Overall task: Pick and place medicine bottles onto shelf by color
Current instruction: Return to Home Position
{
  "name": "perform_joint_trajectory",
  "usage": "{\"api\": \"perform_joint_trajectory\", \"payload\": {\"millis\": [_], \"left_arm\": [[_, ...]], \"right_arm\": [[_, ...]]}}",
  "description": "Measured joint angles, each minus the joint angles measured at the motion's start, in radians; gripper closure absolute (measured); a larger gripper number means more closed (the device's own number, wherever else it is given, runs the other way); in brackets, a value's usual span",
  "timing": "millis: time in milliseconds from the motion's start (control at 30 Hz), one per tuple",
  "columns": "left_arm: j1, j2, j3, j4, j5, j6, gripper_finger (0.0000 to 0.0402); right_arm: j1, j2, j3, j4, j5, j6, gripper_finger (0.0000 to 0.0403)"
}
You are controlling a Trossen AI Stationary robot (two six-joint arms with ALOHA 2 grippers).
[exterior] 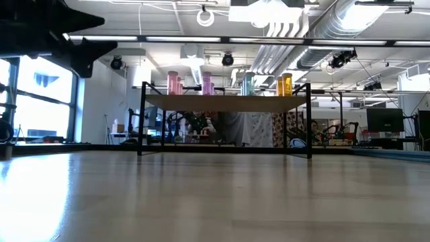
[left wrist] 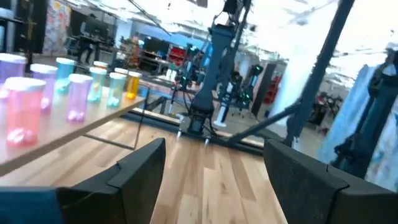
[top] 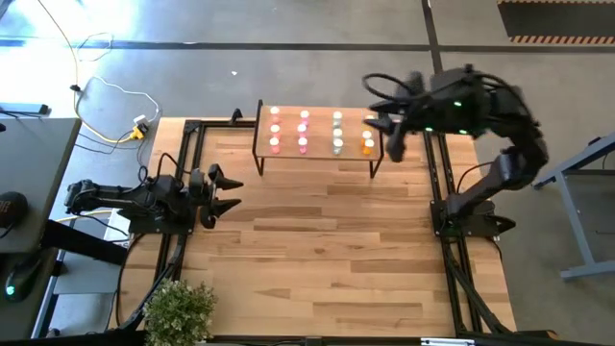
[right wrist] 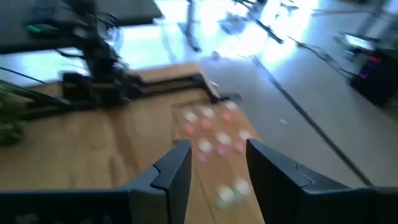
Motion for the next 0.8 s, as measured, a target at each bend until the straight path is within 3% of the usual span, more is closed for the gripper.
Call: {"api": "perform_joint_trajectory", "payload": {"millis": [133, 400, 567, 800], "left_arm": [[0.0, -0.03, -0.027, -0.022, -0.043, -0.017, 0.0142], [0.0, -0.03, -0.026, -0.04, -0.076, 0.056, 0.0142], [0.0, -0.03, -0.026, -0.039, -0.078, 0.081, 0.0142], [0.0, -0.029, -0.026, -0.039, -0.078, 0.081, 0.0142]], "right_arm": [[0.066, -0.071, 0.0, -0.143, 0.171, 0.074, 0.0257], [0.265, -0.194, -0.029, -0.323, 0.412, 0.199, 0.0257], [0.363, -0.365, -0.346, -0.252, 0.554, 0.284, 0.0257], [0.396, -0.682, -0.888, 0.173, 0.454, 0.25, 0.0257]]}}
